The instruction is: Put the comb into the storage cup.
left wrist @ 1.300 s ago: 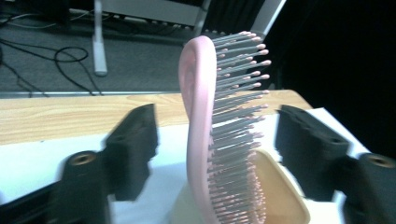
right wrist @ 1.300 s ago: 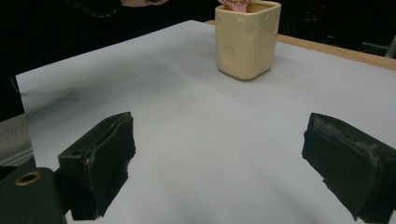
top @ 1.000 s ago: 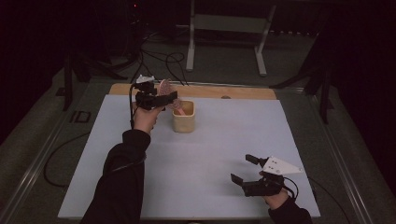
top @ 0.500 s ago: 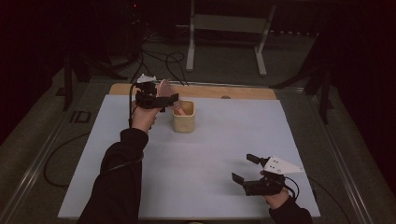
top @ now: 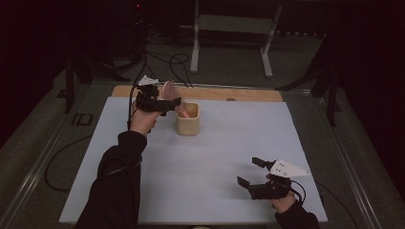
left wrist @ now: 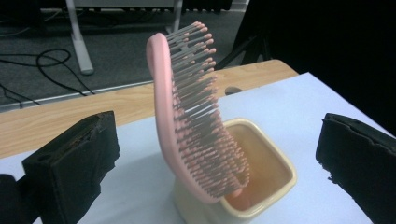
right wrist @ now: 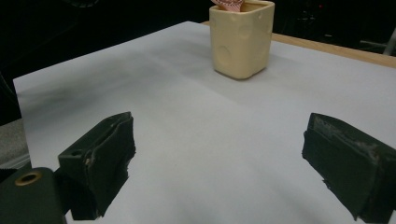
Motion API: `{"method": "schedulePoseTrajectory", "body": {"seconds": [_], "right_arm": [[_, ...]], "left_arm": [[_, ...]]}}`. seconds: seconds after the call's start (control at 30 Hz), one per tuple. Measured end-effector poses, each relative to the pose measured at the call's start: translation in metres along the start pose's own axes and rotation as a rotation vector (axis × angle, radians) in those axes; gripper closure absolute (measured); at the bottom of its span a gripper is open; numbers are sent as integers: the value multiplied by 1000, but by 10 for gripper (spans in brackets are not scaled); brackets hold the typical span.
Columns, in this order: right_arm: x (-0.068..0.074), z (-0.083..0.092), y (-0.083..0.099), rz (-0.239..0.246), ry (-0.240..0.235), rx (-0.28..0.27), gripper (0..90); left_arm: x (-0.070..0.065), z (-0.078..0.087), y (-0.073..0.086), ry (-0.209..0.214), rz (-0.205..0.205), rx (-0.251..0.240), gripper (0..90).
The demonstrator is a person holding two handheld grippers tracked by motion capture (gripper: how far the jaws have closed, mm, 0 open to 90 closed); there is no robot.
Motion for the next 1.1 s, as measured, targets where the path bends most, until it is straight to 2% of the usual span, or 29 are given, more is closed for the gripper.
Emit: {"method": "schedulePoseTrajectory", "body": {"seconds": [0.27, 0.37, 0.53, 0.73, 0.83, 1.1], "right_arm": [[1, -1, 0, 11, 9, 5, 89], [1, -1, 0, 10, 13, 7, 89], [0, 0, 0, 5, 13, 7, 89], [0, -1, 1, 12, 19, 10, 89], [-1, -1, 1, 23, 31, 11, 89], [-4, 0, 1, 15, 36, 12, 89]], "left_arm": [[-2, 7, 4, 15, -20, 6, 1], [-2, 10, 6, 47, -25, 14, 1], [-1, 15, 7, 49, -34, 13, 1], [-4, 20, 10, 66, -65, 31, 1], [-5, 24, 11, 74, -73, 28, 1], [-8, 37, 16, 99, -97, 19, 1]]}}
Point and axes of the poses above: each handheld gripper's, and its own axes: z roughly backward along the jaws, y roughly out of its underside, x roughly to its left, the point moved 1 cm from there along -z, roughly forward along the jaws, and after that the axes turned 14 degrees about -z, right-handed, at the moved point
